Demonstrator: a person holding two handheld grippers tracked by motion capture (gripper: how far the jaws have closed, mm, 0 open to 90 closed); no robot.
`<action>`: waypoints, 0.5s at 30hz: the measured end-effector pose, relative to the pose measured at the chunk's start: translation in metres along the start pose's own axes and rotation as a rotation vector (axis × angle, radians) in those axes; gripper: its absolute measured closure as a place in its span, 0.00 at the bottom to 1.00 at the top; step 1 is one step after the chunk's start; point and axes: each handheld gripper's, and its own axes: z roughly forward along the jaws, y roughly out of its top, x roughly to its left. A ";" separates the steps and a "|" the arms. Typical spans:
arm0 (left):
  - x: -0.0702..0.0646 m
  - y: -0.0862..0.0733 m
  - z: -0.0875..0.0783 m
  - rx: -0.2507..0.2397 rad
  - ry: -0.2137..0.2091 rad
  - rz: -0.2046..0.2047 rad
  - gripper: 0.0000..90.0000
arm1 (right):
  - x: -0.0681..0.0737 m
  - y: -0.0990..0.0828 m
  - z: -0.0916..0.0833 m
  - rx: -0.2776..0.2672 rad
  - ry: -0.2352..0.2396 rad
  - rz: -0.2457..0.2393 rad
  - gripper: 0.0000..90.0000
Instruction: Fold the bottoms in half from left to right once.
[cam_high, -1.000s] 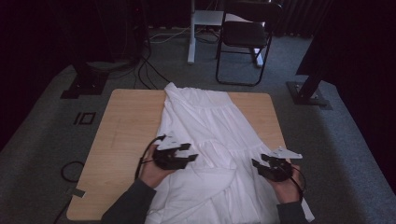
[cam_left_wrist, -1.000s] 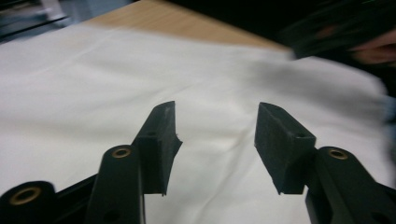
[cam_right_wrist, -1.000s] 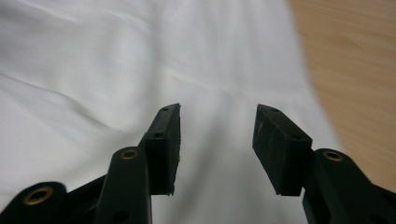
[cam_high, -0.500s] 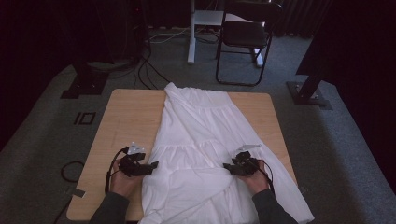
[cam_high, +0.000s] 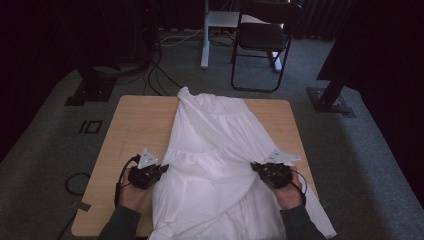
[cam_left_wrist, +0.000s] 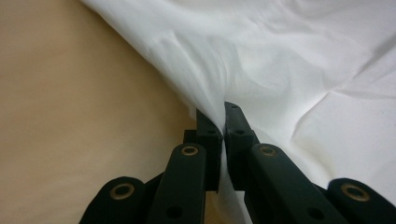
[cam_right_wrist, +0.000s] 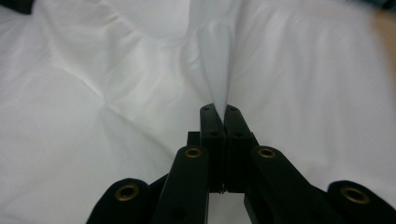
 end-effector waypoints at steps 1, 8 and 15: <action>-0.004 0.007 -0.011 -0.028 0.027 0.012 0.98 | -0.003 0.005 -0.012 -0.037 -0.032 0.001 0.99; -0.034 0.030 -0.002 -0.035 0.039 0.060 0.64 | -0.038 0.008 -0.071 -0.119 -0.333 0.034 0.99; -0.064 0.006 0.077 0.096 -0.093 0.083 0.52 | -0.103 -0.069 -0.003 0.172 -0.356 0.164 0.99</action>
